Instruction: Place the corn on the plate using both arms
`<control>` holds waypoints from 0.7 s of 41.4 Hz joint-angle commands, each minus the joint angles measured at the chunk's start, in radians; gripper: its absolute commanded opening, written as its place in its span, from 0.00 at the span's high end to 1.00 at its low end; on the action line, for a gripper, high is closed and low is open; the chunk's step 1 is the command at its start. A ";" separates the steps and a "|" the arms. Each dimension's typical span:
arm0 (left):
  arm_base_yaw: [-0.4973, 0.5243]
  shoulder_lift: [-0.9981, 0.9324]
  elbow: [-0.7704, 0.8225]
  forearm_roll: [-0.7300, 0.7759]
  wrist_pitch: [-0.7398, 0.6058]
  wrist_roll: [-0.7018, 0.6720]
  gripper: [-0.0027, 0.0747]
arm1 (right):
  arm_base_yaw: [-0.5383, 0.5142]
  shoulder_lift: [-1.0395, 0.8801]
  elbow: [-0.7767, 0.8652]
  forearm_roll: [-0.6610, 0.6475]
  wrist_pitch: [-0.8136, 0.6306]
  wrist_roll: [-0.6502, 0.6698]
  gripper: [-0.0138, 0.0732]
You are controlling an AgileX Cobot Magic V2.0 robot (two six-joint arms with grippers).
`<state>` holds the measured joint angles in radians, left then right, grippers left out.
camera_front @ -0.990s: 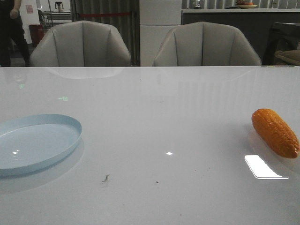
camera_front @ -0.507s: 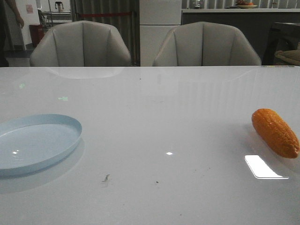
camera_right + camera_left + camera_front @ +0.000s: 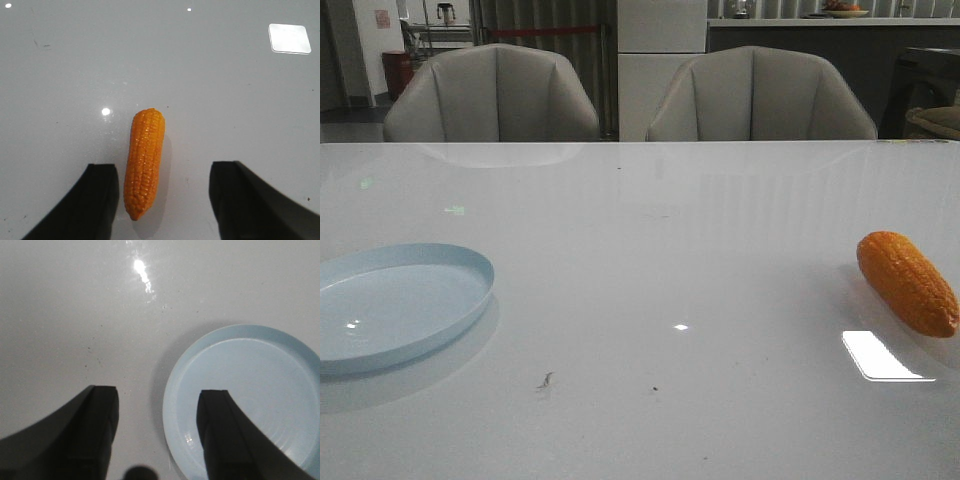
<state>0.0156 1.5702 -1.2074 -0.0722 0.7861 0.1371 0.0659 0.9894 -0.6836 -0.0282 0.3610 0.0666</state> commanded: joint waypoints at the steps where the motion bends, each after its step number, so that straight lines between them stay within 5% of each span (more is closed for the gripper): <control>1: -0.006 0.041 -0.046 -0.015 0.000 -0.009 0.42 | 0.000 -0.010 -0.035 -0.002 -0.063 -0.001 0.26; 29: -0.008 0.319 -0.047 -0.020 0.050 -0.009 0.42 | 0.000 -0.010 -0.035 -0.002 -0.060 -0.001 0.26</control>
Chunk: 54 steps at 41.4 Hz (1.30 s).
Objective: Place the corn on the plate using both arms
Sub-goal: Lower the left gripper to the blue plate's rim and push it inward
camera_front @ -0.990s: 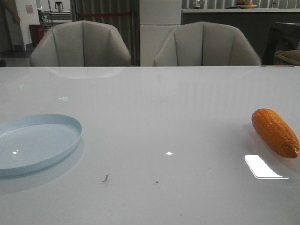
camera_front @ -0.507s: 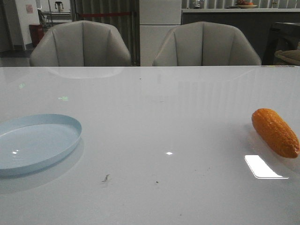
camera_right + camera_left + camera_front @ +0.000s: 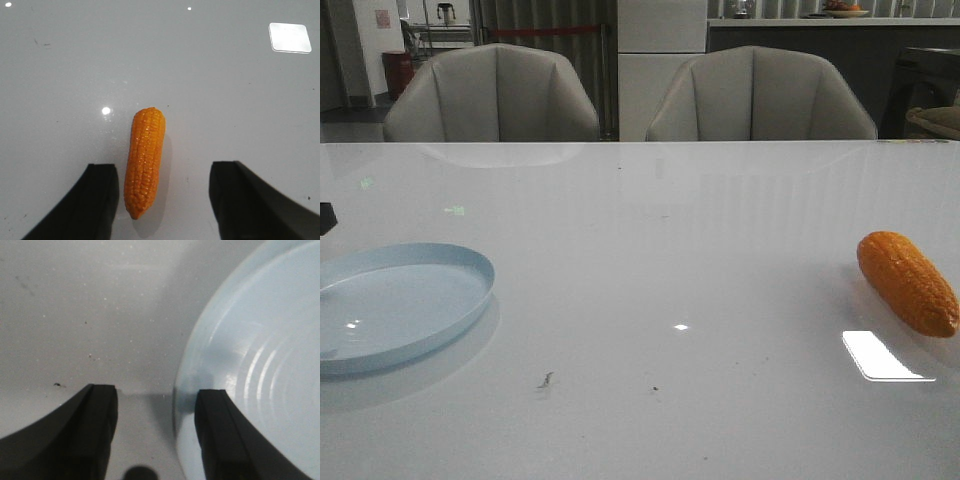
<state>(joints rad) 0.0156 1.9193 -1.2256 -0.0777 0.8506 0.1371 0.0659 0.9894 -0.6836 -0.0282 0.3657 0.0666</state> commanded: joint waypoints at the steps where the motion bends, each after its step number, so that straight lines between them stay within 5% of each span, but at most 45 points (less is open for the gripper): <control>1: -0.008 -0.028 -0.029 -0.014 -0.015 -0.009 0.42 | 0.000 -0.010 -0.035 -0.002 -0.065 -0.001 0.26; 11: -0.008 -0.020 -0.029 -0.026 -0.019 -0.009 0.46 | 0.000 -0.010 -0.035 -0.002 -0.065 -0.001 0.26; 20: -0.008 -0.020 -0.029 -0.030 -0.007 -0.009 0.86 | 0.000 -0.010 -0.035 -0.002 -0.063 -0.001 0.26; 36: -0.008 -0.067 -0.055 -0.063 0.017 -0.006 0.84 | 0.000 -0.010 -0.035 -0.002 -0.038 -0.001 0.26; 54: -0.099 -0.127 -0.107 -0.382 0.122 0.156 0.84 | 0.000 -0.010 -0.035 -0.002 -0.026 -0.001 0.26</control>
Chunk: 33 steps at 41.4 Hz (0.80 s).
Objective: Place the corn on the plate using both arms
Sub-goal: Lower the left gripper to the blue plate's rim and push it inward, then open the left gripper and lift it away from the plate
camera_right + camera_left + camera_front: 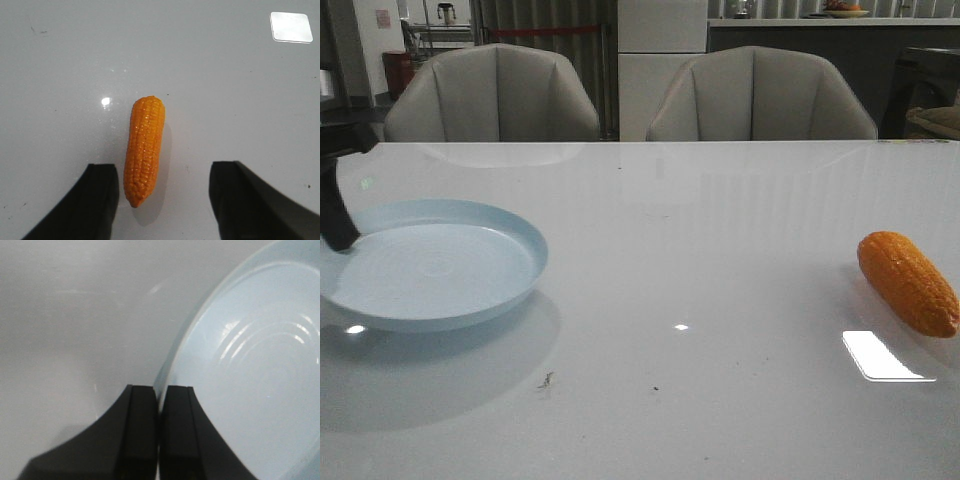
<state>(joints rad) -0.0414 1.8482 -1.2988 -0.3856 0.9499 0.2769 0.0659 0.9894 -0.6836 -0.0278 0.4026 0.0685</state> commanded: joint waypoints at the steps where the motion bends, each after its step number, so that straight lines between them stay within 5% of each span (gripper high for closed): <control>1: -0.064 -0.056 -0.036 -0.078 0.021 0.016 0.84 | 0.000 -0.010 -0.035 -0.003 -0.063 -0.003 0.26; 19: -0.333 -0.050 -0.036 -0.278 -0.216 0.012 0.84 | 0.000 -0.010 -0.035 -0.003 -0.053 -0.003 0.26; 33: -0.346 0.071 -0.036 -0.280 -0.242 -0.045 0.84 | 0.000 -0.010 -0.035 -0.003 -0.053 -0.003 0.26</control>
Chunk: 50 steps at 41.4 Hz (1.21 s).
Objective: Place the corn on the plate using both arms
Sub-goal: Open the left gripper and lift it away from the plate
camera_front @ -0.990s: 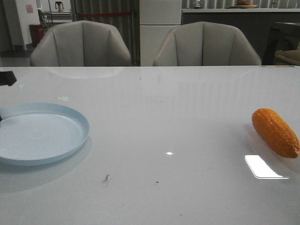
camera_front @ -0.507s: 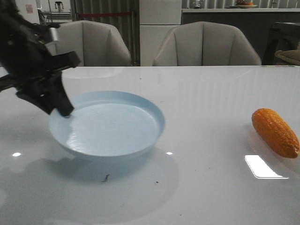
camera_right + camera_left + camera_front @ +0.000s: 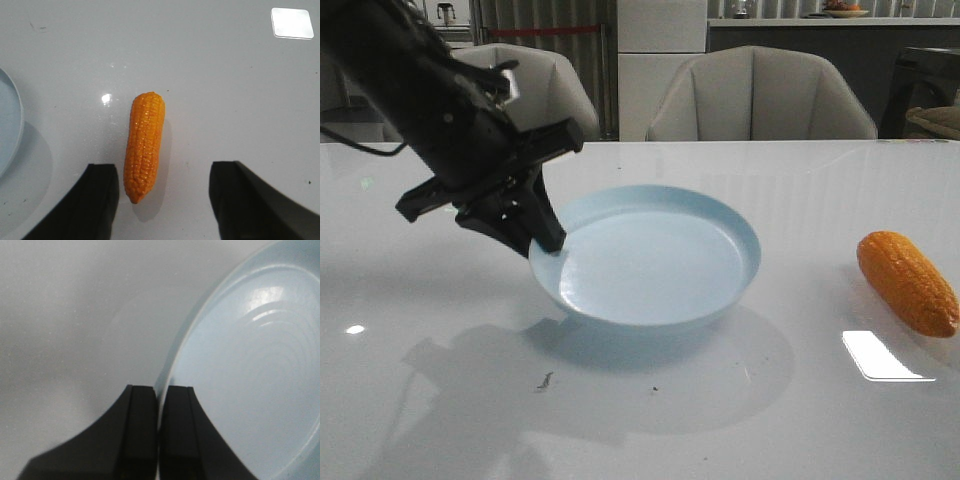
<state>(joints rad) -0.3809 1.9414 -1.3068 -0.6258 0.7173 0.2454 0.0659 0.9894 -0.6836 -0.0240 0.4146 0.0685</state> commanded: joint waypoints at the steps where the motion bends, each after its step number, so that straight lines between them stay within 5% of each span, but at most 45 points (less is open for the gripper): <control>1: -0.007 -0.018 -0.028 -0.040 -0.010 -0.013 0.84 | 0.000 -0.010 -0.035 -0.006 -0.065 -0.003 0.26; 25: -0.007 0.000 -0.093 -0.006 0.029 -0.009 0.83 | 0.000 -0.010 -0.035 -0.004 -0.062 -0.003 0.26; 40: -0.007 0.000 -0.126 0.073 0.054 0.002 0.36 | 0.000 -0.010 -0.035 -0.004 -0.062 -0.003 0.26; 50: 0.004 0.000 -0.217 0.081 0.130 -0.005 0.46 | 0.000 -0.010 -0.035 -0.004 -0.058 -0.003 0.26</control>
<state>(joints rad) -0.3809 1.9971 -1.4580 -0.5238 0.8250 0.2451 0.0659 0.9894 -0.6836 -0.0222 0.4204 0.0685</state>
